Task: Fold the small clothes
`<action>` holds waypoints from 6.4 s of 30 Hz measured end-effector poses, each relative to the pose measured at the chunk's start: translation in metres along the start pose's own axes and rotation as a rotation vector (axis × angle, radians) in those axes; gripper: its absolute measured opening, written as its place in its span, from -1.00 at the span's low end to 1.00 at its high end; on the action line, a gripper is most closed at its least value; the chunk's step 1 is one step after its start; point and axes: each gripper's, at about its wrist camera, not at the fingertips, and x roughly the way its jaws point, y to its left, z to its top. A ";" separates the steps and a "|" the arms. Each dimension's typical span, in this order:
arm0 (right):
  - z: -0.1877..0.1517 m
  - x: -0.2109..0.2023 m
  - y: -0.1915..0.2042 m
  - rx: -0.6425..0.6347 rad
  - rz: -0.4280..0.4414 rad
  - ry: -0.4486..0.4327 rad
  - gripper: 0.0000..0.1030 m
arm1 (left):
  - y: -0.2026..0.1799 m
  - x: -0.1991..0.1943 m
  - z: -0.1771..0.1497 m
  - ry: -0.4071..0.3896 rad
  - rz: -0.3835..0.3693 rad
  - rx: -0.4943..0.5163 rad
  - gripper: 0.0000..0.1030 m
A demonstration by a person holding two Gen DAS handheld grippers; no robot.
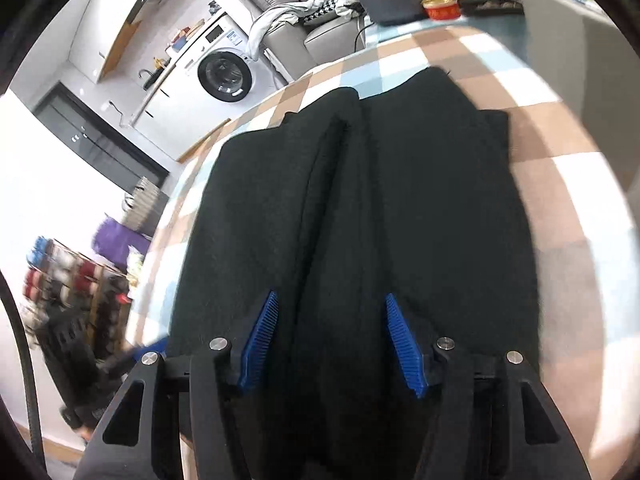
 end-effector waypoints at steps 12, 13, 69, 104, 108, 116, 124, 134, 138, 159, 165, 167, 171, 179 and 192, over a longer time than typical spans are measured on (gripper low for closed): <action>0.040 0.044 0.031 -0.182 -0.030 0.031 -0.73 | 0.007 0.007 0.015 -0.006 0.003 -0.035 0.14; 0.039 0.044 0.034 -0.216 -0.050 0.020 -0.75 | 0.007 0.006 0.017 -0.009 0.002 -0.039 0.14; -0.029 0.026 0.041 -0.106 0.021 0.089 -0.79 | 0.095 -0.033 0.059 -0.204 0.175 -0.198 -0.68; 0.002 0.078 0.044 0.168 0.305 0.080 -0.77 | -0.031 -0.010 -0.016 -0.021 -0.065 0.200 0.16; 0.008 0.052 0.069 0.042 0.287 -0.037 -0.82 | -0.026 -0.014 -0.016 -0.020 -0.081 0.173 0.16; -0.005 0.061 0.078 -0.105 0.018 0.051 -0.77 | -0.027 -0.016 -0.019 -0.022 -0.068 0.184 0.16; -0.028 0.031 0.053 0.039 0.276 0.171 -0.51 | -0.023 -0.013 -0.010 -0.021 -0.076 0.154 0.20; -0.058 0.009 0.090 -0.145 0.240 0.097 -0.89 | -0.027 -0.012 -0.001 -0.029 -0.053 0.126 0.24; -0.067 0.026 0.081 -0.148 0.120 0.180 -0.88 | -0.025 -0.011 0.001 -0.029 -0.053 0.107 0.24; 0.079 0.083 0.058 -0.031 0.091 0.039 -0.84 | -0.085 0.019 -0.006 -0.013 -0.059 0.287 0.30; 0.104 0.060 0.094 -0.230 0.051 -0.085 -0.88 | -0.082 0.019 -0.005 -0.009 -0.084 0.279 0.33; 0.106 0.070 0.090 -0.239 -0.010 -0.050 -0.88 | -0.083 0.019 -0.006 -0.008 -0.084 0.281 0.34; 0.101 0.094 0.059 -0.128 -0.022 0.026 -0.75 | -0.080 0.019 -0.002 -0.005 -0.090 0.277 0.35; 0.045 0.045 0.057 0.017 0.238 0.087 -0.33 | -0.054 -0.013 0.005 -0.061 -0.050 0.191 0.35; 0.015 0.031 0.086 -0.137 0.099 0.029 -0.83 | 0.036 -0.049 0.014 -0.156 0.088 -0.049 0.35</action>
